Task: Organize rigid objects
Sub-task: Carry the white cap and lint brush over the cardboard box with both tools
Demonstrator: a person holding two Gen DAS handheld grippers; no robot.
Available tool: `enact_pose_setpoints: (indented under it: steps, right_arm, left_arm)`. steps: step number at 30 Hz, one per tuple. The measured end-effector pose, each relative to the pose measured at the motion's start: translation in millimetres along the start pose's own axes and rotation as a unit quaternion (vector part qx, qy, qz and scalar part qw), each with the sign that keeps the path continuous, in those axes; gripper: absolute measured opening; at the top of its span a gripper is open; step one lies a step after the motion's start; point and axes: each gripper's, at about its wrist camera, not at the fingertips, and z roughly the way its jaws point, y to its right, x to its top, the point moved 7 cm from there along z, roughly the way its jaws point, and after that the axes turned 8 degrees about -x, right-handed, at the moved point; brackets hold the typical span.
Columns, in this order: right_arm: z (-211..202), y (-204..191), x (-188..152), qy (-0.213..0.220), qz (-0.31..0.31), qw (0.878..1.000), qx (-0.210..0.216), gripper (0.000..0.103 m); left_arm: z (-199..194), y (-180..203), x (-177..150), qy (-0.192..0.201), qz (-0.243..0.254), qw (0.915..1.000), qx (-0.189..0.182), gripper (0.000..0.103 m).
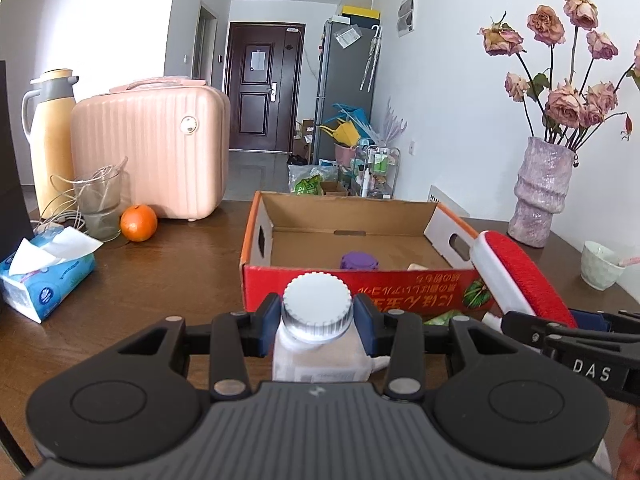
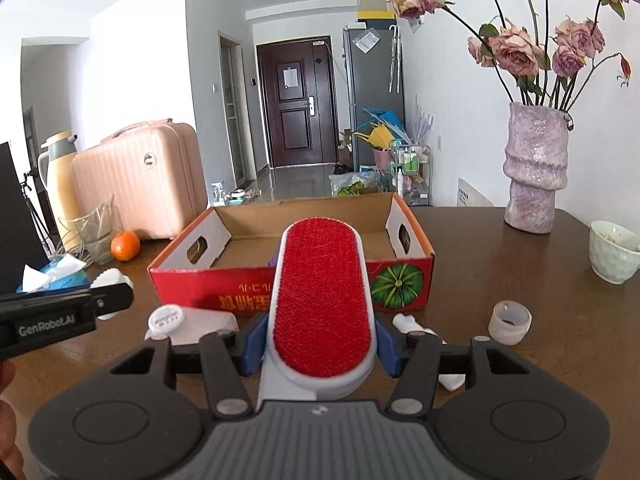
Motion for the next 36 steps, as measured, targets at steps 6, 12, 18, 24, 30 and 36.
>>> enact_pose_setpoints:
  steps: [6,12,18,24,30,36]
  right_arm:
    - [10.1,-1.9,16.8,0.005,0.002,1.000,-0.004,0.055]
    - [26.9,-0.9,31.7,0.001,0.009,1.000,-0.006,0.055]
    - [45.4,-2.5,48.0,-0.001,0.009,1.000,-0.005,0.055]
    - [66.1,-3.3,64.6,-0.003,0.014,1.000,-0.006,0.055]
    - [89.1,-2.6,75.6,-0.013,0.018,1.000,-0.009,0.055]
    - [108.8,-3.4,82.3,-0.023,0.020,0.999,-0.014,0.055]
  left_arm:
    - [11.8,6.1,17.7,0.012,-0.005,0.9999,0.001,0.041]
    - [30.3,7.7,35.6,0.017,-0.019,0.9997,0.007,0.041]
    - [49.6,7.7,53.1,0.021,-0.026,0.9993,0.019,0.041]
    - [71.1,4.9,66.1,0.018,-0.034,0.9989,0.028,0.041]
    - [91.6,1.9,70.8,0.006,-0.035,0.9988,0.035,0.041]
    - [109.8,0.0,75.0,-0.004,-0.032,0.9987,0.040,0.041]
